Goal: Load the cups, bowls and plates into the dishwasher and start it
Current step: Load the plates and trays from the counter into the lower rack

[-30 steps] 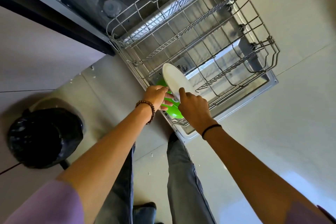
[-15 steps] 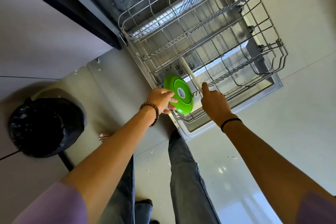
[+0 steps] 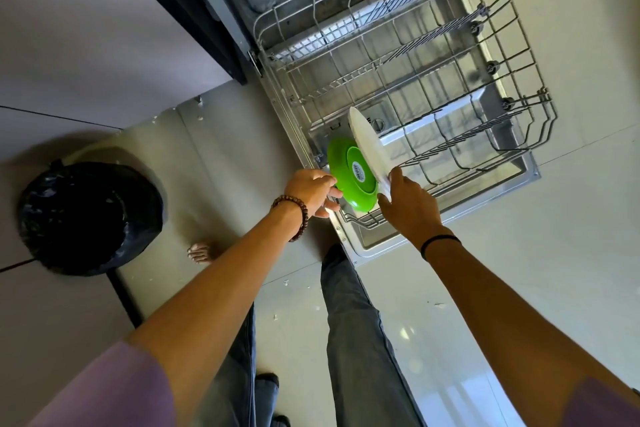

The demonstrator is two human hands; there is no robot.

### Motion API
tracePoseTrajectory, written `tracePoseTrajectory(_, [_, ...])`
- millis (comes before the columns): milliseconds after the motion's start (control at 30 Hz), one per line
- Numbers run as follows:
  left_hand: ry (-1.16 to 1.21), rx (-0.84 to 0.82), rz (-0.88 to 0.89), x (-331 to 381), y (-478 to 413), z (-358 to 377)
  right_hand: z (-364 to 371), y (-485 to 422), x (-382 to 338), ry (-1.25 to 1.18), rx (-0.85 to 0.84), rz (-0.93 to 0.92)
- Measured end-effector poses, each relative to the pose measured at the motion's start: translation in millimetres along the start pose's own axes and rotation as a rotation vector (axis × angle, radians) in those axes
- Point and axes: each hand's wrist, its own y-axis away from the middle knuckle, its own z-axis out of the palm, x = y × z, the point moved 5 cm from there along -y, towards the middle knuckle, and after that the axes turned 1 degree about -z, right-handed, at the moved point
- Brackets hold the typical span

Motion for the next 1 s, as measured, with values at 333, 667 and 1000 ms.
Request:
tracePoseTrajectory(333, [0.099,0.003,0.047,2,39,-36,-47,27,-71,0.162,0.123,-0.132])
tracePoseTrajectory(667, [0.239,0.125,0.212,-1,114,-174,-111,55,-265,0.070,0.208,-0.547])
tracePoseTrajectory(1000, [0.224,0.519,0.459,-19,275,-429,-163,127,-537,-0.018,0.307,-0.909])
